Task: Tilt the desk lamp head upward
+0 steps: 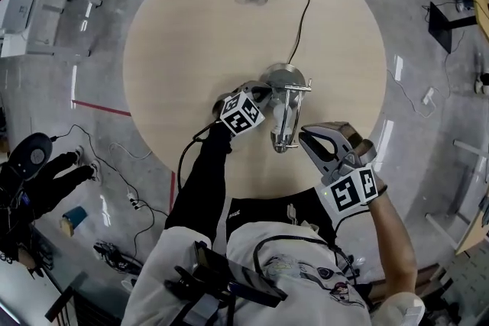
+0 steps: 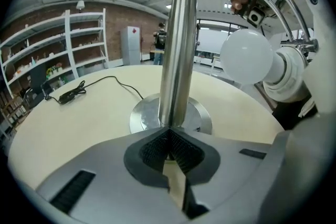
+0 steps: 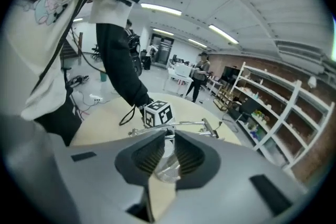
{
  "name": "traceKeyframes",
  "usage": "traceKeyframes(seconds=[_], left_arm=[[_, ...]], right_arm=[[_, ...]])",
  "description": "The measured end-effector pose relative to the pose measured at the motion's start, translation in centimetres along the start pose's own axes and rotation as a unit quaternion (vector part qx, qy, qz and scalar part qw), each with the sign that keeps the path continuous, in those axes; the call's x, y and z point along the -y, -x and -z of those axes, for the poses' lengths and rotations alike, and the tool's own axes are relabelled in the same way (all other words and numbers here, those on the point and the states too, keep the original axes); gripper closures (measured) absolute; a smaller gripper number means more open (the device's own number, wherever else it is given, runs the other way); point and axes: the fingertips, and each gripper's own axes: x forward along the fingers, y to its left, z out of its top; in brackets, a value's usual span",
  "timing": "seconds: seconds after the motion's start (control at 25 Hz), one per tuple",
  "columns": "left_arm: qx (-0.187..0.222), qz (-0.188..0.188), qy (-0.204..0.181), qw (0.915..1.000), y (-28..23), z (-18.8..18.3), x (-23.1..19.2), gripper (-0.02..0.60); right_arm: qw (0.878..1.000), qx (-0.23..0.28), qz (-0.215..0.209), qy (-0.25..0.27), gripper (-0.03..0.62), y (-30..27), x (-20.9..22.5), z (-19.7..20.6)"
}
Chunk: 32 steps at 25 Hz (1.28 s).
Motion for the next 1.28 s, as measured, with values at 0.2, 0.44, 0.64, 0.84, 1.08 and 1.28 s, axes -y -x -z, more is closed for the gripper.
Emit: traceKeyframes(seconds=[0.2,0.44,0.64,0.84,1.08,1.28], left_arm=[[-0.008,0.003,-0.003,1.0,0.2,0.1,0.0,0.591],[-0.01,0.005,-0.001,0.9999,-0.2,-0.2,0.1,0.591],[-0.014,0.004,-0.002,0.9999,0.0,-0.2,0.1,0.591],[-0.013,0.0,-0.002,0.9999,0.2,0.0,0.0,0.591],[-0.014,0.0,0.0,0.9999,0.2,0.0,-0.1,0.591],[-0.014,-0.001,0.004,0.9999,-0.1,0.0,-0.1,0.591]], right_arm=[[0.991,-0.022,-0.027,0.131,0.494,-0.5,-0.3,0.6],[0.935,-0.037,-0.042,0.35,0.425,-1.3,-1.4,1.8],[0.887,-0.025,-0.054,0.458,0.424,-2.3,-1.9,1.9],[0.86,-0.011,-0.066,0.506,0.424,-3.3,-3.2,1.8],[0.847,0.013,-0.059,0.528,0.425,-3.4,-3.7,1.8],[0.835,0.039,-0.067,0.545,0.457,-3.3,-3.9,2.0]])
